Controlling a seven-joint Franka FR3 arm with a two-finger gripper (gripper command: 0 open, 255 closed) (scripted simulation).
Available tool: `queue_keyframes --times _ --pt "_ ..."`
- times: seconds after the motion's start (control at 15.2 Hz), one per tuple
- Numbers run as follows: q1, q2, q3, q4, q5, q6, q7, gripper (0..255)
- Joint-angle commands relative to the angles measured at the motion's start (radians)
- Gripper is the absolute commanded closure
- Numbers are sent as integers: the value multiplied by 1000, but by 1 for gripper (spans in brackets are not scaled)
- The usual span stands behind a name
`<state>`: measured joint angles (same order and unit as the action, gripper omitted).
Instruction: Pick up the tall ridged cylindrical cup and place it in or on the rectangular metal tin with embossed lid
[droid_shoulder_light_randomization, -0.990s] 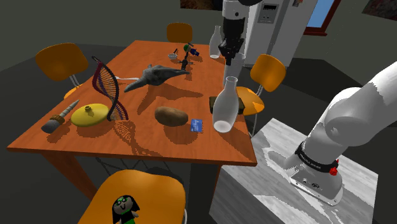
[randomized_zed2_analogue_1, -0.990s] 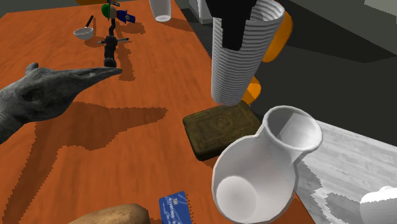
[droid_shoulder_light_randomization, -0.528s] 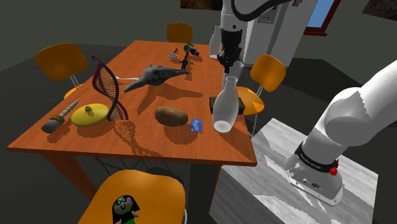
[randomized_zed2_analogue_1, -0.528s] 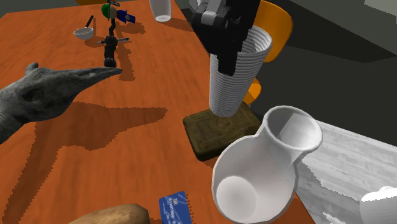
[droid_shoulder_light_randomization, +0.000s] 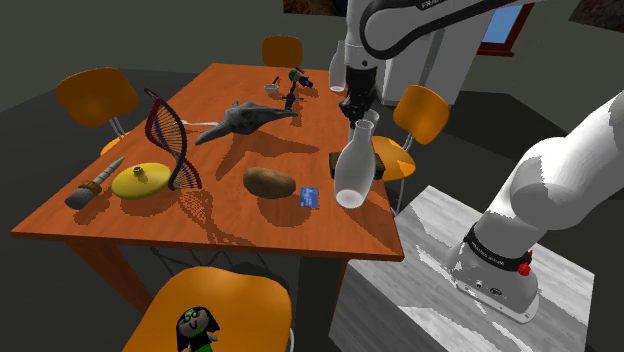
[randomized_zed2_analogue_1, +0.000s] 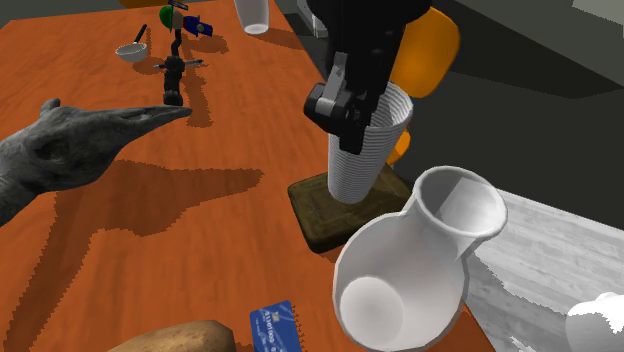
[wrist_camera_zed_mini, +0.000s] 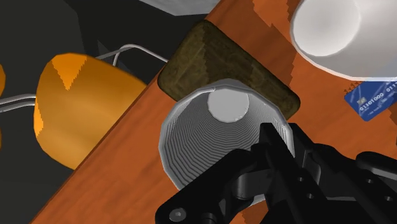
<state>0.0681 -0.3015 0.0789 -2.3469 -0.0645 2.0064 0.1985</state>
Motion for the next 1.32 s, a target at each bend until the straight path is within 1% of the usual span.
queue_keyframes --times 0.0,0.46,0.53,0.86,1.12,1.25 --pt "-1 6 0 -13 -1 20 1 255" --pt "-1 6 0 -13 -1 20 1 255" --pt "-1 6 0 -13 -1 20 1 0" --pt "-1 6 0 -13 -1 20 1 0" --pt "3 -22 3 90 6 -112 -3 0" --pt "3 -23 3 90 6 -112 -3 0"
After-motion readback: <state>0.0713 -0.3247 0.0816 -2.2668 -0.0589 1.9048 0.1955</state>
